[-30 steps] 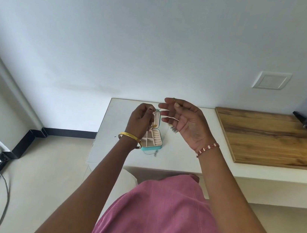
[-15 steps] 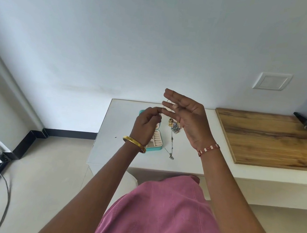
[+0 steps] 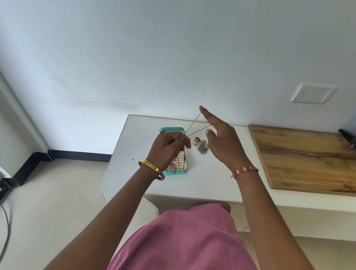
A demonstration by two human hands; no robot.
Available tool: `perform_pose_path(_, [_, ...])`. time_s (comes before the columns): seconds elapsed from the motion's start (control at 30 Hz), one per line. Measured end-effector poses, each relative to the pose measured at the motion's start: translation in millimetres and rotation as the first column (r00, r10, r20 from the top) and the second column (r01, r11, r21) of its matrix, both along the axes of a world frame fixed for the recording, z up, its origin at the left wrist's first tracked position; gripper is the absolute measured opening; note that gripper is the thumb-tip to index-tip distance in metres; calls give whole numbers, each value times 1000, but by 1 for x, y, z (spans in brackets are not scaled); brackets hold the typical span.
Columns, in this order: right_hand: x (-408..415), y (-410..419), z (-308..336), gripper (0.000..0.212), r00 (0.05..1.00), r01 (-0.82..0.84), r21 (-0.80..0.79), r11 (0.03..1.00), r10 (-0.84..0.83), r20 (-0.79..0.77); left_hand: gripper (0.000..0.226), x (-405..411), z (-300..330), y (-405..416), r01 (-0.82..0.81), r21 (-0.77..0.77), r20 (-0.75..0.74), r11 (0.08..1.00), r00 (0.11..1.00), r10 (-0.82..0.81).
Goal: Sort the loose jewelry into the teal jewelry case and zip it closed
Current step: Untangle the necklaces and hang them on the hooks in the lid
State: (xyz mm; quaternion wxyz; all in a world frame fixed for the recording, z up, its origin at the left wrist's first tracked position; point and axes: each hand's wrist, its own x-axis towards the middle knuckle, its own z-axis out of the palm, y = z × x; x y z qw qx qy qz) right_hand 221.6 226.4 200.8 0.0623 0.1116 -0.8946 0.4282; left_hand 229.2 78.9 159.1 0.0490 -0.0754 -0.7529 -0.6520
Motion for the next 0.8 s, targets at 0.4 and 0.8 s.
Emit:
perform_pose_path(0.4, [4,1,-24,48,985,-94,407,909,25,172,32,-4,-2,-14,116,301,168,946,971,-173])
perform_pose_path(0.8, [14,4,-26,34,903,-177,-136,975,216,371,30,-1,-4,-14,104,507,256,855,930,-265])
